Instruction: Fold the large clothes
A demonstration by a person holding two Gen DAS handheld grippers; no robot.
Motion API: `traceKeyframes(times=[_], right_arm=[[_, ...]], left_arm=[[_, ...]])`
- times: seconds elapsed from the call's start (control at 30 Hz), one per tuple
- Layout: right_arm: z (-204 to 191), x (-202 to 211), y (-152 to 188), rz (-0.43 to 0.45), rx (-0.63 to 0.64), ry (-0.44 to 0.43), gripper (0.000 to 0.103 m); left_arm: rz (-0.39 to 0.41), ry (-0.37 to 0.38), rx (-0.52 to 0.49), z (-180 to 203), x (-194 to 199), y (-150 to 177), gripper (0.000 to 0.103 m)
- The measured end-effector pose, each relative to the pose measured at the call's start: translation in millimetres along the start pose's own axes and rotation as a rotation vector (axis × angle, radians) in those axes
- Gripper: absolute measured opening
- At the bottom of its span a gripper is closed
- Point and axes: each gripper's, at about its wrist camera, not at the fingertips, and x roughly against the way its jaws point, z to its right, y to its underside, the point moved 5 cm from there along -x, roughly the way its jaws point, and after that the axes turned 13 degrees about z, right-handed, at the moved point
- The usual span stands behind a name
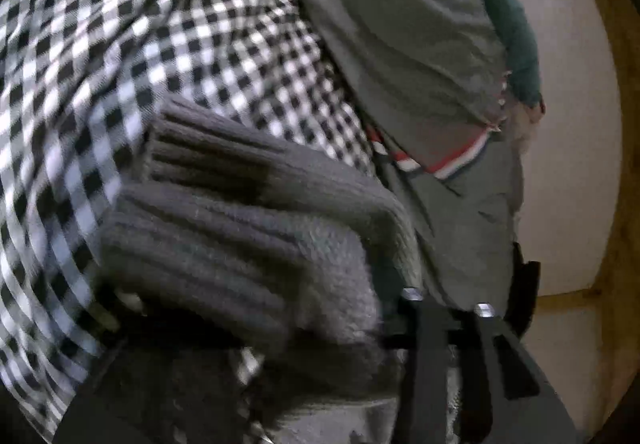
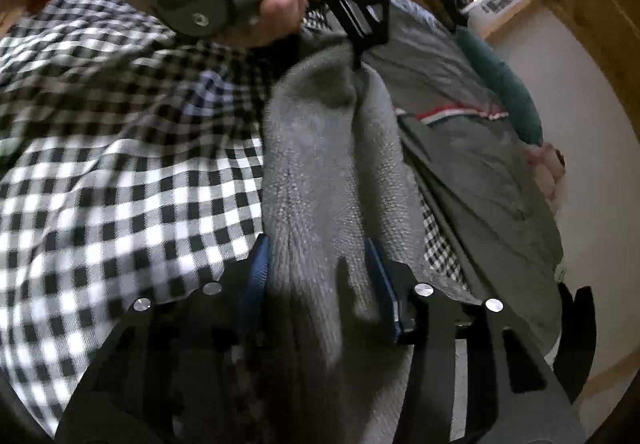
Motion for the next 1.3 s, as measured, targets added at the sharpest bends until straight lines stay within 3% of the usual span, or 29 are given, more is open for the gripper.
traceKeyframes(times=[0.07, 0.17, 0.33, 0.47, 0.5, 0.53, 0.57, 0.6, 0.63, 0.7, 0.8, 0.9, 0.97, 1.07, 1.17, 1.3], right_arm=[[-2, -9, -1, -0.024, -0.003, 0.001, 0.029], [-11, -14, -4, -0.034, 0.033, 0.021, 0.015], [-17, -1, 2, -0.053, 0.020, 0.044, 0.012], [-23, 23, 2, -0.019, -0.003, 0.052, 0.014], [-24, 33, 2, 0.006, -0.015, 0.054, 0.017], [-24, 43, 4, 0.024, -0.041, 0.053, 0.038], [-21, 55, 7, 0.043, -0.087, 0.045, 0.079], [-16, 62, 8, 0.067, -0.130, 0.042, 0.097], [-9, 77, 13, 0.103, -0.194, 0.043, 0.100], [12, 110, 34, 0.121, -0.359, 0.040, 0.100], [52, 154, 89, 0.097, -0.608, 0.081, 0.100], [91, 189, 164, -0.009, -0.757, 0.190, 0.100], [113, 214, 221, -0.097, -0.814, 0.287, 0.100], [131, 242, 276, -0.176, -0.881, 0.368, 0.100], [142, 268, 311, -0.204, -0.930, 0.431, 0.100], [142, 279, 336, -0.217, -0.993, 0.434, 0.100]], left_arm=[[0.004, 0.031, 0.019, -5, 2, -9, 0.018], [0.064, 0.067, 0.021, -10, 19, -23, 0.016], [0.149, 0.125, -0.063, 7, 64, -30, 0.016], [0.214, 0.149, -0.303, 70, 101, -19, 0.016], [0.227, 0.155, -0.384, 92, 111, -10, 0.016], [0.238, 0.166, -0.450, 113, 119, -2, 0.016], [0.246, 0.176, -0.496, 127, 127, 6, 0.016], [0.253, 0.191, -0.547, 147, 132, 17, 0.016], [0.255, 0.221, -0.619, 176, 141, 35, 0.016], [0.249, 0.253, -0.706, 209, 148, 66, 0.016], [0.205, 0.313, -0.858, 252, 153, 138, 0.016], [0.093, 0.357, -0.982, 282, 129, 226, 0.016], [0.029, 0.335, -1.033, 278, 112, 274, 0.016], [-0.045, 0.297, -1.067, 276, 77, 332, 0.016], [-0.060, 0.241, -1.114, 271, 49, 375, 0.016], [-0.027, 0.165, -1.207, 264, 35, 414, 0.016]])
